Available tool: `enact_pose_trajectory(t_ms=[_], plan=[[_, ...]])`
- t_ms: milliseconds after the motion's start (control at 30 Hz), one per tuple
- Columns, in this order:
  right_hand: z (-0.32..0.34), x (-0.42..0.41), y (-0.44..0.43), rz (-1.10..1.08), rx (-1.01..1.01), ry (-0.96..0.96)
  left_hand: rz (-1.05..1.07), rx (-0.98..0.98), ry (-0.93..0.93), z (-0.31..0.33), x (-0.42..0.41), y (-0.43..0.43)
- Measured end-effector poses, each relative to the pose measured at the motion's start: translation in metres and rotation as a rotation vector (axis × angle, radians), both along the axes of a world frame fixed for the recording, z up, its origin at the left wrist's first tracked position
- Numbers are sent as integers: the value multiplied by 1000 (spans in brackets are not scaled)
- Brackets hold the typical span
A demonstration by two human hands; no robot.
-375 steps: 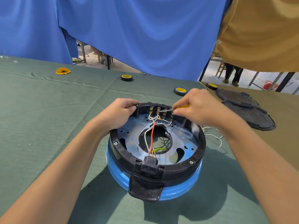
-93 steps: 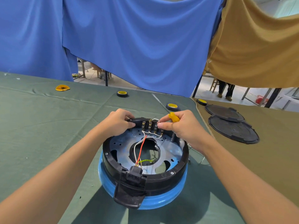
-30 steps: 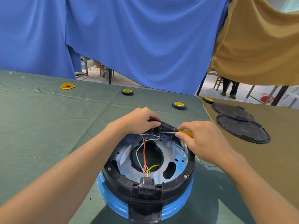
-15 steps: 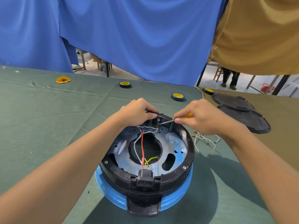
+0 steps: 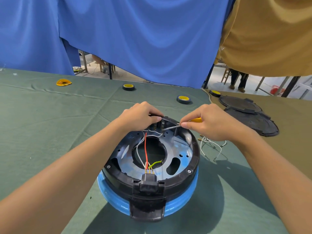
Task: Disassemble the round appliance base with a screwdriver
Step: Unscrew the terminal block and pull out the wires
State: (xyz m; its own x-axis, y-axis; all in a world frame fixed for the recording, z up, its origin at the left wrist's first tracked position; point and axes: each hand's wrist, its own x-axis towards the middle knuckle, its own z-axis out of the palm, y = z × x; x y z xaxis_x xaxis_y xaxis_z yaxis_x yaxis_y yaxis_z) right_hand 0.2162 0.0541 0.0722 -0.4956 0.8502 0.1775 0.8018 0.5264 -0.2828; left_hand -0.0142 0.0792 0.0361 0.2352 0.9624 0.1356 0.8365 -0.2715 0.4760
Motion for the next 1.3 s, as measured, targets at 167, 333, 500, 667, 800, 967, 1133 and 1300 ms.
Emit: enact_pose_trajectory(t_ms=[167,333,500,667,800,967,1133,1300], plan=[[-5,-12,-9,23,117,-155,3,15,8,-2,-2,2],[0,-19,-12,53,-3,-139,11,29,25,-3,-1,3],[2,-17,-12,25,-13,-140,2,25,37,-1,-2,1],[3,-14,-13,-41,32,-76,-44,13,66,3,-2,-2],[0,-13,-15,-54,52,-58,-75,-3,111,10,-9,-6],[-6,-16,-17,-56,81,14,17,-18,199,6,-30,-16],[-10,-22,-14,-74,85,43,46,-22,172,-6,-36,-24],[-14,-29,-10,-87,89,-2,50,0,174,-7,-35,-24]])
